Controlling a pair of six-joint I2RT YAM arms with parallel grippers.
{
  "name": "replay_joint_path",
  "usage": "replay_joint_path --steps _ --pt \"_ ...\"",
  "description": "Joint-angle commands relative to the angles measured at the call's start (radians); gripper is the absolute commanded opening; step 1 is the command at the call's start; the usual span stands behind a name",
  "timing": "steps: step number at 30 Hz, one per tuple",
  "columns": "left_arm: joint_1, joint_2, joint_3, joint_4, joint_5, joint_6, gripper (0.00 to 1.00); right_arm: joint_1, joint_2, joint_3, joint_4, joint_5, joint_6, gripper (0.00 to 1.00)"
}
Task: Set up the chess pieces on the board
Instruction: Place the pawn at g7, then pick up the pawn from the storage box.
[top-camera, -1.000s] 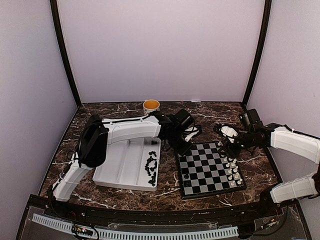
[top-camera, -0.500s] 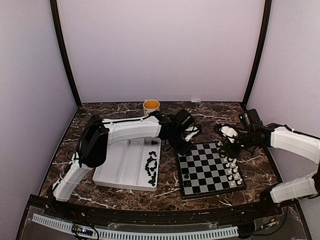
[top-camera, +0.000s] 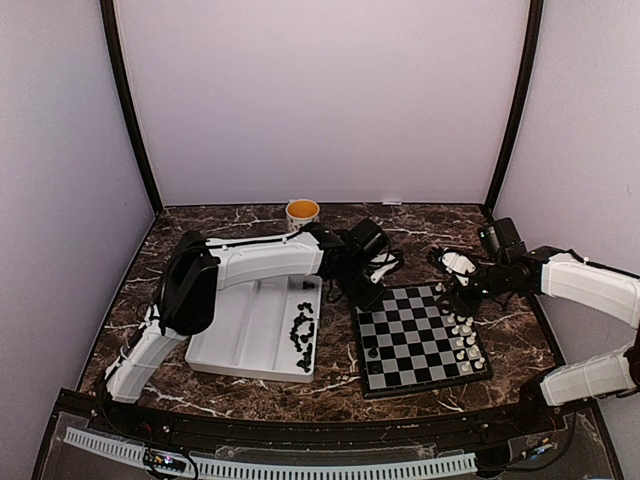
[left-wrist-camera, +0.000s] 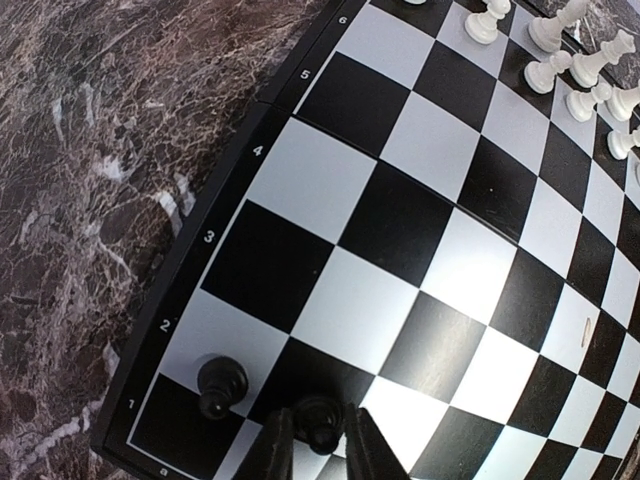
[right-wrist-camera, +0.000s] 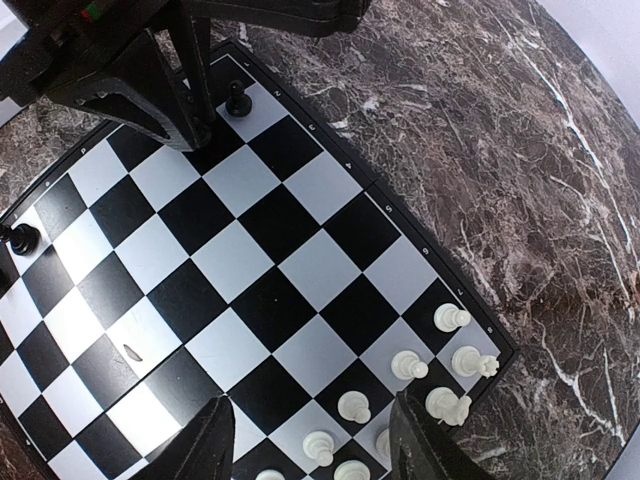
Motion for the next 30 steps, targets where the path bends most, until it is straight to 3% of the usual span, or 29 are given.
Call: replay_joint_path --steps 1,14,20,30 --pt "-0.002 -0.027 0.032 -0.025 0.018 -0.007 0.23 -0.005 -0.008 0.004 0.021 0.005 0.005 0.55" --pt "0.005 -0.195 0.073 -0.14 -0.052 0.012 0.34 -0.006 -0.006 0.006 0.021 0.005 0.006 0.55" --pt "0.056 -0.326 -0.047 -0.152 -0.057 0.016 0.34 -0.005 -0.005 0.006 0.021 0.005 0.006 0.55" --pt "0.159 -0.456 -0.401 -0.064 -0.055 0.012 0.14 -0.005 0.005 0.006 0.021 0.007 0.006 0.55"
